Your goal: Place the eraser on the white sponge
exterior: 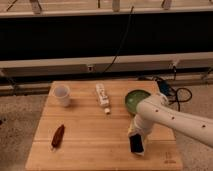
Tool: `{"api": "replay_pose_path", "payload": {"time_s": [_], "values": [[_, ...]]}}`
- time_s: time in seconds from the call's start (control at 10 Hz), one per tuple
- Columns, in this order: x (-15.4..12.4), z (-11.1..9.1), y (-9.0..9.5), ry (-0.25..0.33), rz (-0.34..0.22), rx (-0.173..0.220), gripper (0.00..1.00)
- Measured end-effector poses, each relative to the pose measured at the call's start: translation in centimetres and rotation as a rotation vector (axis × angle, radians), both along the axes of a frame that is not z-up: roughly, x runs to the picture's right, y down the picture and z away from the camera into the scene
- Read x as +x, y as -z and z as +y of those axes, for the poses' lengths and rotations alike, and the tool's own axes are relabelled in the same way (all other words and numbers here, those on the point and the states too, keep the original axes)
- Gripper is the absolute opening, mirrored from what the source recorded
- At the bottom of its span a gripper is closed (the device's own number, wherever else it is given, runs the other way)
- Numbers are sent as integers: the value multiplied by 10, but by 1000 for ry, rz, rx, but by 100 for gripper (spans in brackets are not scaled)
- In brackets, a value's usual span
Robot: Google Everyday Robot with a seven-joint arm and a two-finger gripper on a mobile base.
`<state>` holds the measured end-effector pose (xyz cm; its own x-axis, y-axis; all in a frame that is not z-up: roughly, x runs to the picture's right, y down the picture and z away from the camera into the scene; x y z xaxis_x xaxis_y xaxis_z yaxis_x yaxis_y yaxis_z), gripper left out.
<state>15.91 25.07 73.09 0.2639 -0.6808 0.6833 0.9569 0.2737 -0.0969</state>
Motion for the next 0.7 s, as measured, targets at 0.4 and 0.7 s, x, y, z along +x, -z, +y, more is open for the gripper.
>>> {"api": "replay_pose_path", "payload": {"time_s": [0.4,0.7], "values": [[3,0,1,-2,-3,0,79],[5,1,2,-2,-5,-2,71]]}}
